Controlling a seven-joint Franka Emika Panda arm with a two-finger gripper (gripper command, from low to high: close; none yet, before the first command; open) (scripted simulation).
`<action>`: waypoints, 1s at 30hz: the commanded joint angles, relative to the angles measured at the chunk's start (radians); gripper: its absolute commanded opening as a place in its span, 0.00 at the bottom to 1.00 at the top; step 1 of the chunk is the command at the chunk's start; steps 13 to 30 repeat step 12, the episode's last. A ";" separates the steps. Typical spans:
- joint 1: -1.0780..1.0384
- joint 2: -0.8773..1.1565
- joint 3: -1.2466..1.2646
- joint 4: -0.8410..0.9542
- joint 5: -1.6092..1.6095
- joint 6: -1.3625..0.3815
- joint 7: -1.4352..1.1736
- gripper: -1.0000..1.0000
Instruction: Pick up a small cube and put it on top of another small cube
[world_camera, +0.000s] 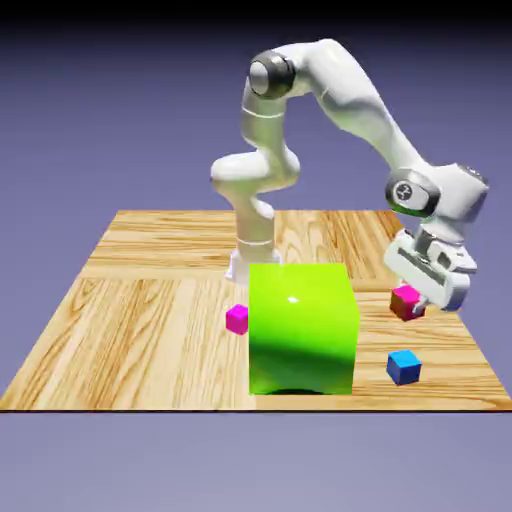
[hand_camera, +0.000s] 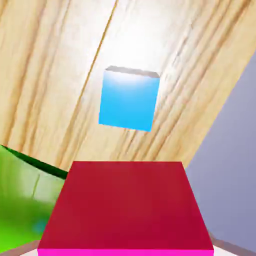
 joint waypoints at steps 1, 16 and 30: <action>0.036 0.011 -0.012 -0.020 -0.045 0.043 0.010 0.00; 0.036 0.106 -0.066 -0.039 -0.134 0.159 0.041 1.00; 0.036 0.106 -0.066 -0.039 -0.134 0.159 0.041 1.00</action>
